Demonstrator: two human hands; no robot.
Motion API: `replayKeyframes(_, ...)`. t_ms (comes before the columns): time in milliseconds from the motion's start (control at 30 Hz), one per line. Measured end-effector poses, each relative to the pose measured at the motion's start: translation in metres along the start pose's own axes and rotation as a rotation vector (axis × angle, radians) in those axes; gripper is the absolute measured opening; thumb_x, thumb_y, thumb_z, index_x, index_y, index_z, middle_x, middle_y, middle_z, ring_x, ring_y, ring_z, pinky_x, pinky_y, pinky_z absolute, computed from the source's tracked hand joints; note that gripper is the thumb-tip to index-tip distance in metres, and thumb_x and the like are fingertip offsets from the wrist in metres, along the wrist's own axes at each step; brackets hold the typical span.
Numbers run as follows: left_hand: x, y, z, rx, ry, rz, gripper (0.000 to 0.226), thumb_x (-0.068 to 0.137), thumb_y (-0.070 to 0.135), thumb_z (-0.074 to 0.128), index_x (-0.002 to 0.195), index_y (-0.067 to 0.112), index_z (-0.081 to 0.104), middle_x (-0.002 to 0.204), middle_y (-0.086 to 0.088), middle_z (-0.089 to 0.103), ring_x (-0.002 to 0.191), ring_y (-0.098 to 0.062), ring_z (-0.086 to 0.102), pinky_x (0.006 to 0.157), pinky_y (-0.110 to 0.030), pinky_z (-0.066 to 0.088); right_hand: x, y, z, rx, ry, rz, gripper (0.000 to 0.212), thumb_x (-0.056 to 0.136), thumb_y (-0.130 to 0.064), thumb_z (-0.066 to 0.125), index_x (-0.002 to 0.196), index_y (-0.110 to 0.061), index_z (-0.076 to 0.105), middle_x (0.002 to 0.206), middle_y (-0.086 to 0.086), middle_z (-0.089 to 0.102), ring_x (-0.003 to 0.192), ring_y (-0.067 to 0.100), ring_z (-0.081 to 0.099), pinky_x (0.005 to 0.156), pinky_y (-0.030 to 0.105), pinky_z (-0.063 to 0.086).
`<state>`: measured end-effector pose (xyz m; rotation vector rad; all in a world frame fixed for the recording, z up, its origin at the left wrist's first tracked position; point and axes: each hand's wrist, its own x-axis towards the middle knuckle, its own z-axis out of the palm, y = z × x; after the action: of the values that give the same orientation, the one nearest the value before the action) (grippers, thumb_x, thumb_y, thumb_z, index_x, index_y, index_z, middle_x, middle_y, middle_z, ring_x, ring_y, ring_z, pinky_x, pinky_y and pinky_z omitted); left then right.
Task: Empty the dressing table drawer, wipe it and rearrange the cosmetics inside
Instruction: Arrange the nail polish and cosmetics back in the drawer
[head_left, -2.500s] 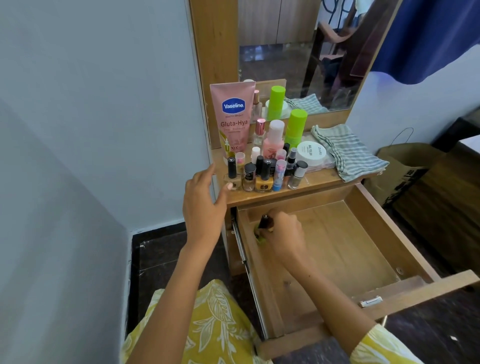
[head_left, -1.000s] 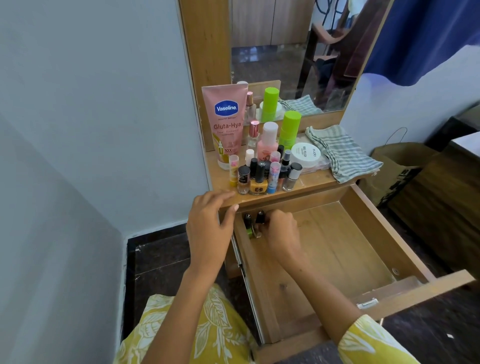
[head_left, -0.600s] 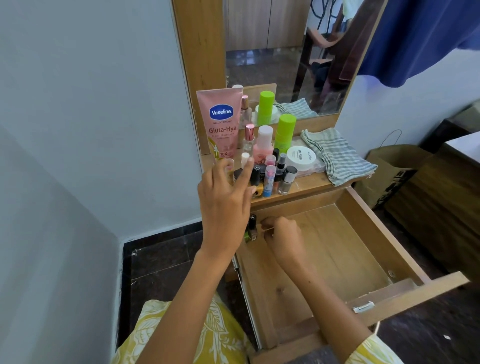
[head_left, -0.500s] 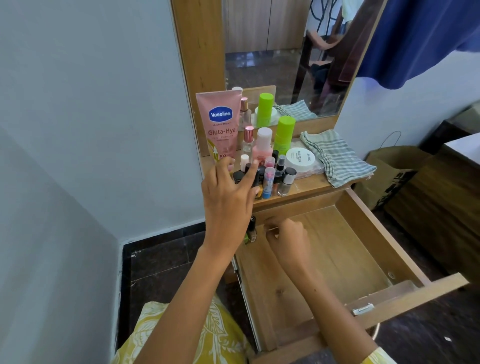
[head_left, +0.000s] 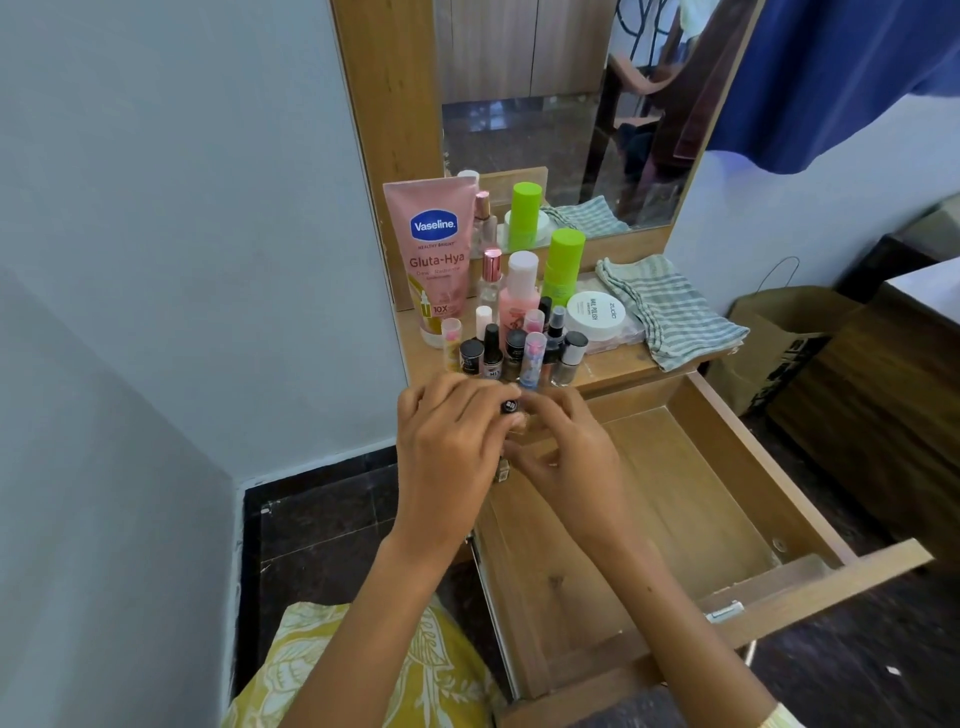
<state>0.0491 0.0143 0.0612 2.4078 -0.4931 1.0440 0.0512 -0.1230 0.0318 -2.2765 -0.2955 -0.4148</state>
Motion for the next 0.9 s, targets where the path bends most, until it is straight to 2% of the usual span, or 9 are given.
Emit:
replayKeyframes(67,-0.004,0.001,0.003,-0.044,-0.019,-0.015,0.016,0.082,0.020,0.071,0.097,0.015,0.071,0.095,0.005,0.070,0.096,-0.014,0.057,0.083,-0.023,0.028,0.001,0.001,0.002,-0.016,-0.016,-0.030,0.037,0.082,-0.041,0.057,0.114,-0.023,0.062,0.107,-0.010,0.057,0.077,0.004,0.062,0.064,0.035,0.056)
replayKeyframes(167,-0.007,0.000,0.007,-0.102,-0.050,-0.060,0.021,0.084,0.022,0.069,0.103,0.014,0.071,0.096,0.005,0.071,0.096,-0.015,0.060,0.083,-0.023,0.032,0.002,0.005,0.004,-0.091,0.035,-0.021,0.021,0.083,-0.029,0.068,0.101,-0.019,0.068,0.096,-0.009,0.062,0.070,0.002,0.058,0.060,0.034,0.054)
replayKeyframes(300,-0.010,-0.009,0.006,-0.097,-0.046,-0.142,0.031,0.085,0.015,0.068,0.116,0.015,0.067,0.104,0.006,0.069,0.099,-0.012,0.057,0.082,-0.025,0.034,0.001,0.019,0.007,-0.191,-0.099,0.263,0.021,0.082,-0.033,0.070,0.099,-0.021,0.070,0.091,-0.006,0.068,0.077,0.010,0.062,0.063,0.023,0.047)
replayKeyframes(367,-0.015,-0.016,0.006,-0.049,-0.063,-0.162,0.030,0.086,0.012,0.066,0.117,0.016,0.066,0.112,0.005,0.067,0.104,-0.014,0.056,0.085,-0.025,0.034,0.004,0.028,0.012,-0.247,-0.173,0.390,0.022,0.082,-0.031,0.071,0.100,-0.018,0.070,0.094,-0.001,0.070,0.083,0.015,0.064,0.065,0.023,0.043)
replayKeyframes(433,-0.021,-0.021,0.008,-0.018,-0.076,-0.185,0.031,0.086,0.009,0.066,0.116,0.015,0.067,0.116,0.003,0.066,0.107,-0.016,0.056,0.089,-0.026,0.034,0.008,0.035,0.020,-0.272,-0.228,0.451,0.020,0.084,-0.025,0.069,0.100,-0.014,0.070,0.096,0.004,0.070,0.086,0.021,0.064,0.068,0.027,0.047)
replayKeyframes(600,-0.027,-0.022,0.010,0.013,-0.065,-0.225,0.032,0.084,0.007,0.067,0.115,0.015,0.067,0.118,-0.001,0.065,0.110,-0.017,0.055,0.094,-0.027,0.033,0.014,0.043,0.043,-0.331,-0.270,0.469,0.010,0.086,-0.009,0.064,0.095,-0.008,0.067,0.093,0.009,0.068,0.084,0.025,0.065,0.074,0.037,0.056)
replayKeyframes(733,-0.026,-0.023,0.011,0.015,-0.044,-0.255,0.032,0.086,0.010,0.065,0.117,0.013,0.065,0.118,-0.002,0.064,0.111,-0.017,0.052,0.091,-0.031,0.038,0.013,0.047,0.044,-0.280,-0.287,0.451,0.011,0.085,-0.003,0.064,0.092,-0.007,0.070,0.089,0.008,0.068,0.083,0.023,0.065,0.076,0.037,0.055)
replayKeyframes(900,-0.013,-0.023,0.013,0.120,-0.039,-0.271,0.047,0.086,0.016,0.065,0.132,0.015,0.054,0.117,-0.011,0.058,0.109,-0.023,0.044,0.084,-0.034,0.042,0.010,0.049,0.032,-0.244,-0.321,0.468,0.018,0.080,0.004,0.062,0.095,-0.004,0.069,0.092,0.010,0.068,0.087,0.024,0.065,0.077,0.035,0.054)
